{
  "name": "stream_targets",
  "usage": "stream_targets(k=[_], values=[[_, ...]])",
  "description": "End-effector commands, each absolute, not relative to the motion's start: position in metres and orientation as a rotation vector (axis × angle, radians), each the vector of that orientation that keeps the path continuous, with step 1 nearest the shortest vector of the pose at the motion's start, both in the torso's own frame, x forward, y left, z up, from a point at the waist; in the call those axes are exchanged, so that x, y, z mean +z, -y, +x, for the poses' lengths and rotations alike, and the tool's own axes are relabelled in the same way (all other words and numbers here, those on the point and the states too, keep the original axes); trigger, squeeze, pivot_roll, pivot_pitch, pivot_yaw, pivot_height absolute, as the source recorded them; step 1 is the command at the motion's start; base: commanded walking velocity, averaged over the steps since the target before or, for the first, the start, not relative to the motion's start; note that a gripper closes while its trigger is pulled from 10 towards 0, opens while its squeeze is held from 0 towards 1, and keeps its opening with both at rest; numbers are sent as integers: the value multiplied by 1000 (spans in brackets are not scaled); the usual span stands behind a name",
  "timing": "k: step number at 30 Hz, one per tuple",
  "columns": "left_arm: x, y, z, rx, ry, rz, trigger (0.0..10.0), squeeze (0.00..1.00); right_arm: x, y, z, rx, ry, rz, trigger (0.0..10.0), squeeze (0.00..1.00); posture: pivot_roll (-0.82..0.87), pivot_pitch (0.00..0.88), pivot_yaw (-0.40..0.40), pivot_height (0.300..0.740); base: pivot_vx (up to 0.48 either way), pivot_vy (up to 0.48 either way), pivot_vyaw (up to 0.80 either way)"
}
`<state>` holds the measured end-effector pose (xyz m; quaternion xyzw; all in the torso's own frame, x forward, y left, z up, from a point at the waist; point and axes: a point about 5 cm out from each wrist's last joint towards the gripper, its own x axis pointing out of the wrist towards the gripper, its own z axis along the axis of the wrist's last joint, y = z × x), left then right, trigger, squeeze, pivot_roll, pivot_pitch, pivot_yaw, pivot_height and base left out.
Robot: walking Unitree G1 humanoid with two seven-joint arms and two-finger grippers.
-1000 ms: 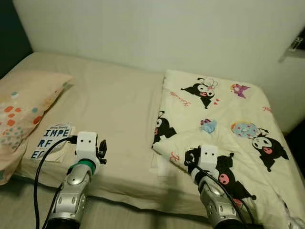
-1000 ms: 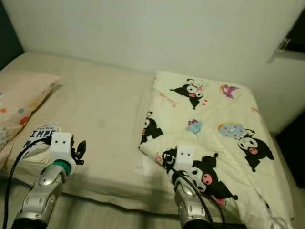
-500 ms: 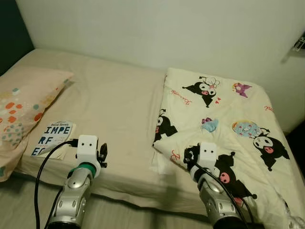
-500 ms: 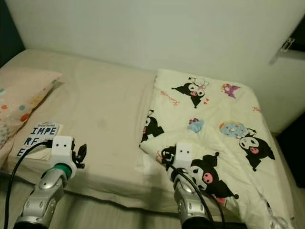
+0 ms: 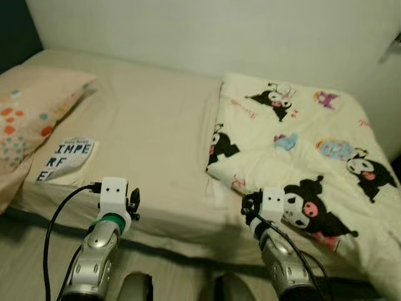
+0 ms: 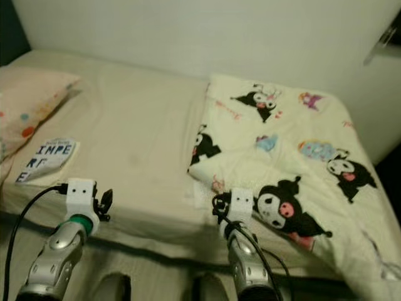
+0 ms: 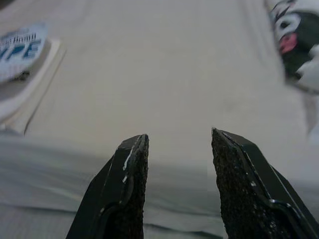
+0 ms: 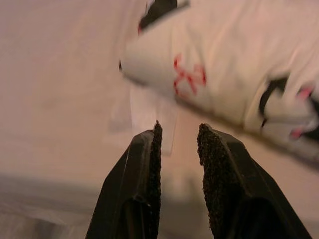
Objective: Clean up the room
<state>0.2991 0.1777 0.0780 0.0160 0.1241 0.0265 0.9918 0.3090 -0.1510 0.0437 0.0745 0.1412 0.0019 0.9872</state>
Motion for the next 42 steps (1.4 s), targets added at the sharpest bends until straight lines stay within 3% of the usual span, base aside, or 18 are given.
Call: stream_targets(k=[1, 10, 21, 26, 27, 28, 42], values=[[75, -177, 298, 53, -260, 41, 10000, 0, 40, 154, 307, -9, -298, 155, 10000, 0, 74, 4, -13, 585, 0, 0, 0], [79, -180, 301, 54, -240, 68, 10000, 0, 51, 151, 323, 31, -279, 126, 10000, 0, 77, 7, -13, 560, 0, 0, 0], [76, -188, 298, -1, -214, 196, 10000, 0, 60, 139, 340, 59, -280, 109, 10000, 0, 91, 32, -14, 560, 0, 0, 0], [65, -196, 280, -57, -210, 306, 10000, 0, 73, 131, 354, 83, -264, 109, 10000, 0, 102, 62, -15, 560, 0, 0, 0], [63, -199, 275, -65, -204, 335, 10000, 0, 77, 128, 357, 93, -252, 121, 10000, 804, 109, 73, -18, 560, 0, 0, 0], [61, -203, 271, -64, -197, 345, 10000, 0, 80, 125, 359, 105, -241, 130, 10000, 1000, 114, 78, -19, 560, 0, 0, 0], [60, -215, 234, -61, -97, 330, 10000, 0, 82, 96, 362, 225, -267, 65, 10000, 1000, 149, 159, -36, 560, 0, 0, 0]])
